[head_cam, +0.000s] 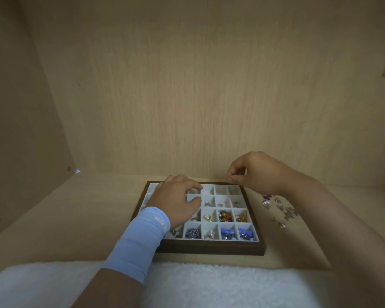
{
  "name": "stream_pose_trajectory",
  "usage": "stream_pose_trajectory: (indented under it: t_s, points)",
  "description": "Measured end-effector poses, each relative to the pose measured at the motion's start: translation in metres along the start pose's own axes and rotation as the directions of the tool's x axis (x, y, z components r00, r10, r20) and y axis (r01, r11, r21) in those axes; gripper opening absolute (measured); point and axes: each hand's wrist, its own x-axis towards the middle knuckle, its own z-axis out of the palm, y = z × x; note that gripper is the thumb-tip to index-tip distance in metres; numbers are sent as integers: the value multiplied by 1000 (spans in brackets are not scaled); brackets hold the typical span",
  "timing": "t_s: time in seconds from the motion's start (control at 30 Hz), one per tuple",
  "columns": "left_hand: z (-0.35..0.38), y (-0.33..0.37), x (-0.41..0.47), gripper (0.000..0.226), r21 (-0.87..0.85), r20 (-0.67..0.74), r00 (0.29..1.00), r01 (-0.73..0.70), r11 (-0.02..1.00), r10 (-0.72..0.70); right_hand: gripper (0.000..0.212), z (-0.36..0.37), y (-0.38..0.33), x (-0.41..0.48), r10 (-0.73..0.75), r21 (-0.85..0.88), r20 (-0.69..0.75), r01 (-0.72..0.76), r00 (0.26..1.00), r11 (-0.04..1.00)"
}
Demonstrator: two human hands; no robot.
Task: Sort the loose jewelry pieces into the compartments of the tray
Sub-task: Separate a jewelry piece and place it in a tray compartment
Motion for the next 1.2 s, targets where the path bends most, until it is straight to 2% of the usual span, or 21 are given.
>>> stream_pose_trajectory:
  t_s: [0.23, 0.4, 0.5, 0.57, 0.63, 0.7, 0.87, 0.97, 1.13, 1.2]
  points:
    - [2, 35, 2, 22, -95, -40, 995, -89, 991, 86, 11, -34, 47, -39, 131, 31, -20, -130, 991, 991]
    - [23, 82, 24, 17, -143, 30, 989, -137, 980, 143, 13, -39, 73, -55, 180, 7, 93, -182, 979, 983]
    - [39, 107, 42, 15, -107, 98, 985, -134, 985, 145, 12, -31, 78, -54, 185, -3, 111, -186, 976, 983]
    - [50, 116, 52, 15, -5, 124, 983, -139, 990, 139, 13, -22, 78, -52, 183, 28, 137, -188, 973, 982]
    - [59, 116, 56, 17, 97, 107, 984, -152, 984, 142, 15, -14, 77, -48, 172, 44, 134, -179, 976, 983]
    - [65, 111, 58, 17, 114, 92, 985, -157, 981, 147, 21, -9, 79, -46, 165, 52, 134, -173, 977, 984]
    - [73, 101, 59, 16, 75, 82, 981, -182, 980, 176, 19, -2, 83, -42, 159, 4, 158, -162, 974, 987]
    - [75, 101, 58, 15, 60, 72, 980, -188, 980, 183, 13, -1, 83, -43, 149, 1, 123, -151, 981, 989]
    - [70, 101, 60, 12, -49, 43, 989, -138, 989, 140, 11, -5, 88, -47, 149, 97, 44, -152, 988, 984]
    - [66, 103, 60, 12, -203, 50, 995, -69, 977, 80, 10, -6, 87, -47, 160, 206, -9, -155, 987, 966]
